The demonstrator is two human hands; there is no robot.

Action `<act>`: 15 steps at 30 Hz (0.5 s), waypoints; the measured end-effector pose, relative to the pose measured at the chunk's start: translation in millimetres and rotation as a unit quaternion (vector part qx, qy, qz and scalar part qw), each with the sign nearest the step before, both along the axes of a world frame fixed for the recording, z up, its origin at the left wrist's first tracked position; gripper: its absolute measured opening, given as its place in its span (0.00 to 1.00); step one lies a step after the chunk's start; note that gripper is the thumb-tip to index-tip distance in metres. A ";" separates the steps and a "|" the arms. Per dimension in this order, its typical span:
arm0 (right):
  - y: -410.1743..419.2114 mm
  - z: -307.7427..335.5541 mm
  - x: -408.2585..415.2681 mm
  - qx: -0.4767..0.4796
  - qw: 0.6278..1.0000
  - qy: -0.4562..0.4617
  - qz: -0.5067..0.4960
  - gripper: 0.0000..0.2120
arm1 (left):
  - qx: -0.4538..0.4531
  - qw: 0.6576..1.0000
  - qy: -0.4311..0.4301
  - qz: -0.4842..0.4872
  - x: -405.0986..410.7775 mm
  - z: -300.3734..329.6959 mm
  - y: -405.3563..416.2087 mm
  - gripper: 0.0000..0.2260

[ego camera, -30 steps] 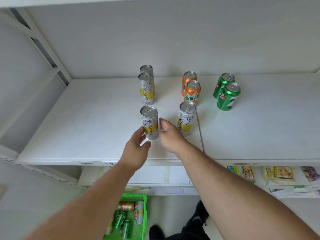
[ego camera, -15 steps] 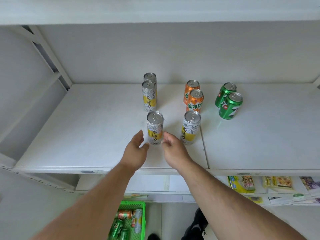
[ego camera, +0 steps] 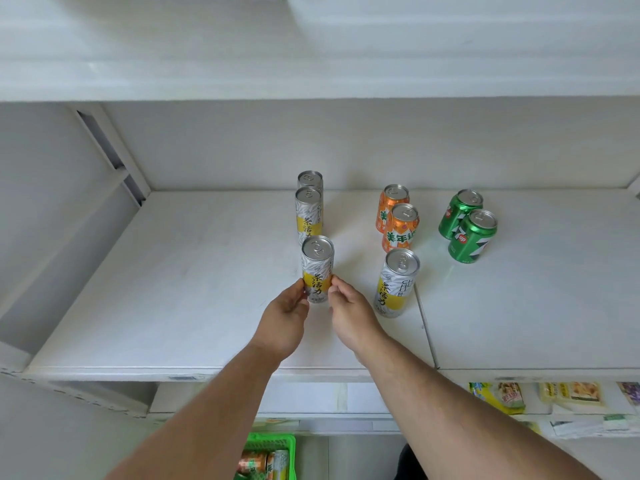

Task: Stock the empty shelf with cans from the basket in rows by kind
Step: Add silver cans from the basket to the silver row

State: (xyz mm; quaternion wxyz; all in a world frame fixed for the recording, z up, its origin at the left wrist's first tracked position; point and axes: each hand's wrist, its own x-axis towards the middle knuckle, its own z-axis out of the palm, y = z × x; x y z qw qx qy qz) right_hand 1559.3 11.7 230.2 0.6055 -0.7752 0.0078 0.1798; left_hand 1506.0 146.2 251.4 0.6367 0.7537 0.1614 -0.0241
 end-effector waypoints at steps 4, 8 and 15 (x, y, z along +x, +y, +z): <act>17.7 -3.4 27.8 0.033 0.999 0.016 -0.004 0.32 | 0.009 1.000 0.002 -0.001 26.0 -1.5 11.5 0.22; 29.8 1.4 49.6 0.057 0.998 0.025 -0.013 0.30 | 0.021 1.000 -0.005 -0.007 46.7 -0.7 17.8 0.22; 40.0 10.5 68.1 0.039 0.999 0.013 -0.022 0.26 | 0.030 1.000 -0.003 -0.009 65.1 0.2 21.3 0.24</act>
